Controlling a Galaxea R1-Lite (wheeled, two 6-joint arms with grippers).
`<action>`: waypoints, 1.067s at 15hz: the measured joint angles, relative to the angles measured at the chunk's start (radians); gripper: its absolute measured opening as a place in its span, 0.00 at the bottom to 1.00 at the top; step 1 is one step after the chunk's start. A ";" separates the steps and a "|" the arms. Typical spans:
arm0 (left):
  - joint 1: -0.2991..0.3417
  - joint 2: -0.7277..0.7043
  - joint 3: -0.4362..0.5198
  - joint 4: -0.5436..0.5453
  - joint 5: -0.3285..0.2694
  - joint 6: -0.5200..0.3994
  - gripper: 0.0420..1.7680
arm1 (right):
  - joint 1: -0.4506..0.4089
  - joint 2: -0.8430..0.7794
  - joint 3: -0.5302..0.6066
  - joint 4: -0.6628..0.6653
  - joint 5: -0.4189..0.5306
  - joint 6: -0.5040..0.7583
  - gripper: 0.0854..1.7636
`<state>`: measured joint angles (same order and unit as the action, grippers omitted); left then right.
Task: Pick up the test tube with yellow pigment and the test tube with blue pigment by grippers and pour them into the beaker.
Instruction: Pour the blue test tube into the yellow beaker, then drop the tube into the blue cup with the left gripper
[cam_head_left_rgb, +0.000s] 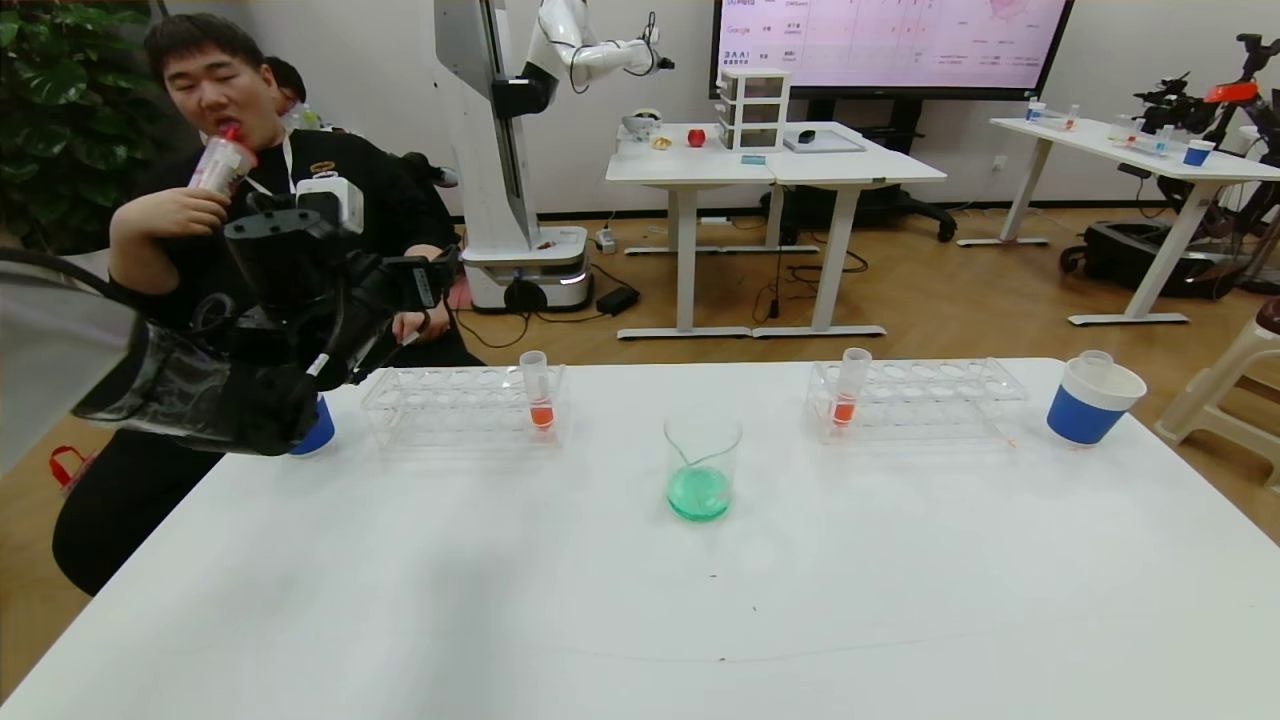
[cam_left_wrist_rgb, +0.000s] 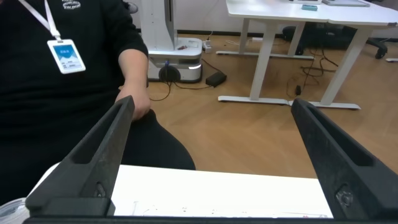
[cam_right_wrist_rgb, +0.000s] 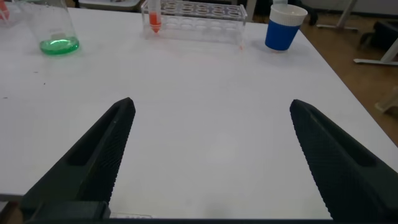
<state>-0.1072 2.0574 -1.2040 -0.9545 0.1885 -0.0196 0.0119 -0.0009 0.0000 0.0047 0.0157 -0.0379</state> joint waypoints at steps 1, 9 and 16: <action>-0.011 -0.020 -0.008 0.022 0.001 0.009 0.99 | 0.000 0.000 0.000 0.000 0.000 0.000 0.98; -0.038 -0.383 0.018 0.255 -0.003 0.043 0.99 | 0.000 0.000 0.000 0.000 0.000 0.000 0.98; -0.016 -0.882 0.314 0.451 -0.002 0.176 0.99 | -0.001 0.000 0.000 0.000 0.000 0.000 0.98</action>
<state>-0.1236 1.1751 -0.8898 -0.5036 0.1862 0.1566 0.0111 -0.0009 0.0000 0.0047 0.0157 -0.0374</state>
